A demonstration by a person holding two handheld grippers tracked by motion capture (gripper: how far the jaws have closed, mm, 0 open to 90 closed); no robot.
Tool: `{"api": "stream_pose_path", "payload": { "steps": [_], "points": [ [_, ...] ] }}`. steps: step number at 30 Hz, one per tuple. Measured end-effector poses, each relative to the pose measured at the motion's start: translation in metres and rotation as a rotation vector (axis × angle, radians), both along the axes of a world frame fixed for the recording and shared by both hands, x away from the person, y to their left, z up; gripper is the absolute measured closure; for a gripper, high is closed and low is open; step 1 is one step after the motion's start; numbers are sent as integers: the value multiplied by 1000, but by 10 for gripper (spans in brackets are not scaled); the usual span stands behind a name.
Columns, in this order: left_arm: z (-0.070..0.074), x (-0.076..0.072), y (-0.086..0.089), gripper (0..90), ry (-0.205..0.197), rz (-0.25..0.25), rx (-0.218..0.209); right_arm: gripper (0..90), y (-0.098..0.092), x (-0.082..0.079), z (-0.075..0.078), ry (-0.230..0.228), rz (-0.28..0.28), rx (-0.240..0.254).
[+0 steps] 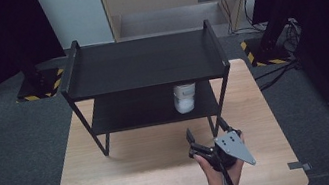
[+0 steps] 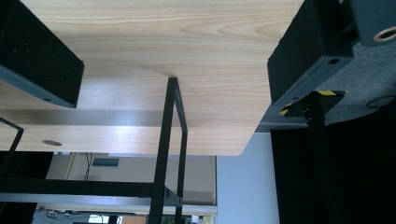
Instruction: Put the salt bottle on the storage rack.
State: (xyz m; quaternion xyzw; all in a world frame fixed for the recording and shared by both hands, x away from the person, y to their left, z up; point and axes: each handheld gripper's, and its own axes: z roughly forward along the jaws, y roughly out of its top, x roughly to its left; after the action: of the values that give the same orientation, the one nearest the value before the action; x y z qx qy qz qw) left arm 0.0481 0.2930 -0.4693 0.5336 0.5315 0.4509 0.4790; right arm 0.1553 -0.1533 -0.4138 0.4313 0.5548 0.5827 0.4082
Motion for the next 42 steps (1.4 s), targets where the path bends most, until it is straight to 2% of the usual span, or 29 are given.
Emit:
{"api": "stream_pose_path", "payload": {
  "steps": [1,10,14,21,29,36,42],
  "points": [
    [0,0,0,27,0,-1,0,25,-5,-7,-6,6,-5,-2],
    [1,2,-1,27,-1,4,8,24,-27,-29,-32,10,-33,3],
    [2,2,-2,27,-2,4,9,24,-39,-37,-43,14,-33,2],
    [3,3,-1,27,-3,5,12,26,-49,-45,-56,14,-40,4],
    [4,4,0,27,0,7,15,26,-62,-54,-63,11,-52,-1],
    [5,5,-2,26,3,-2,21,26,-69,-59,-68,5,-61,13],
    [7,8,-3,26,5,-6,27,26,-75,-61,-74,20,-68,33]
  ]
}}
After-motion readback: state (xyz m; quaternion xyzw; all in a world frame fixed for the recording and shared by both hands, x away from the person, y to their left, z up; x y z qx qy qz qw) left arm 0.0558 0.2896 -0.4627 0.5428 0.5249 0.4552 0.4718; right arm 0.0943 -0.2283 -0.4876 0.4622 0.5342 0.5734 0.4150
